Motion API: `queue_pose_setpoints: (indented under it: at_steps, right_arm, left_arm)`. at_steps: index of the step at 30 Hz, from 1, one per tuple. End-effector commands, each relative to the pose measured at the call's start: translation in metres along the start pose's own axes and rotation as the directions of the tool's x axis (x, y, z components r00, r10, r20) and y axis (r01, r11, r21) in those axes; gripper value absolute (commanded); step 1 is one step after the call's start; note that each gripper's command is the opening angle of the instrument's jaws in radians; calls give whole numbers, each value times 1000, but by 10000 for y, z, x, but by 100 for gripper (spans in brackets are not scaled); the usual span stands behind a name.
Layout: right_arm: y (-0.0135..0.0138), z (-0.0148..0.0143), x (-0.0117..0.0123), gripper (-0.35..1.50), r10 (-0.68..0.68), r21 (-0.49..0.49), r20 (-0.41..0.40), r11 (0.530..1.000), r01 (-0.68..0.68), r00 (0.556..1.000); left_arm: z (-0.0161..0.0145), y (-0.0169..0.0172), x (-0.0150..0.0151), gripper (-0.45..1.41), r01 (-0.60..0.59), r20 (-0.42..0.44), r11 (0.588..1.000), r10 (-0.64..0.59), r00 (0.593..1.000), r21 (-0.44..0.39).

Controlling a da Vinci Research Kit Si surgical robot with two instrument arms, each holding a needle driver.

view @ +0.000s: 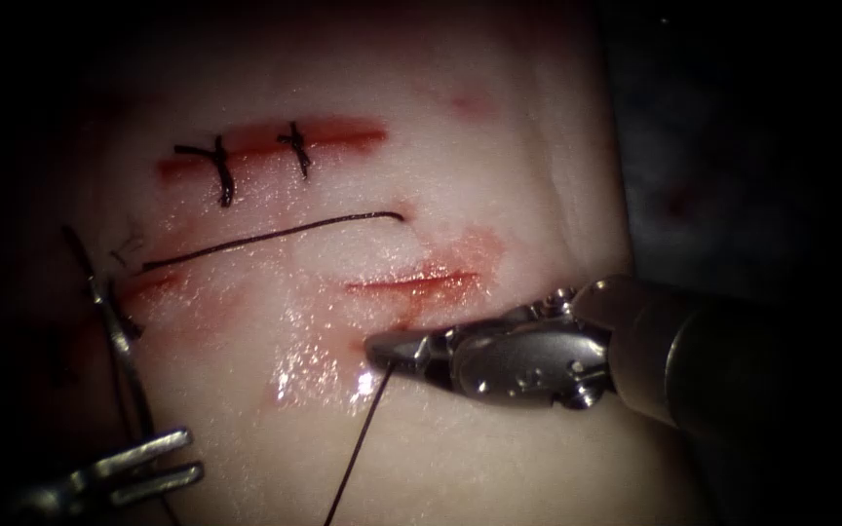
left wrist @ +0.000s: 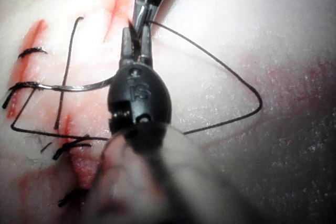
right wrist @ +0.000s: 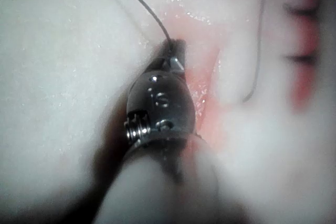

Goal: Wound Closure
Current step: Use right hand to grasp and pull suture until a short tail remains

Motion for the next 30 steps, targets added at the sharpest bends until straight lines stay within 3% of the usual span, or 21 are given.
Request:
queue_pose_setpoints:
  at_steps: [1, 15, 25, 30]
  right_arm:
    - [-5, 7, 1, -35, 20, 1, 3, 1000, -20, 1000]
    - [-66, -10, 48, -35, 166, 11, -53, 986, -166, 985]
    - [-87, -22, 81, -35, 191, 59, -75, 981, -187, 979]
    - [-86, -23, 80, -35, 198, 56, -78, 979, -195, 977]
  left_arm:
    - [6, 0, -5, -45, -1, -3, 1000, 1, 1000, -2]
    - [8, 5, -9, -45, -7, -8, 1000, 7, 1000, -2]
    - [11, 6, -9, -45, -7, -11, 1000, 7, 1000, -4]
    - [14, 6, -8, -45, -7, -15, 1000, 7, 1000, -6]
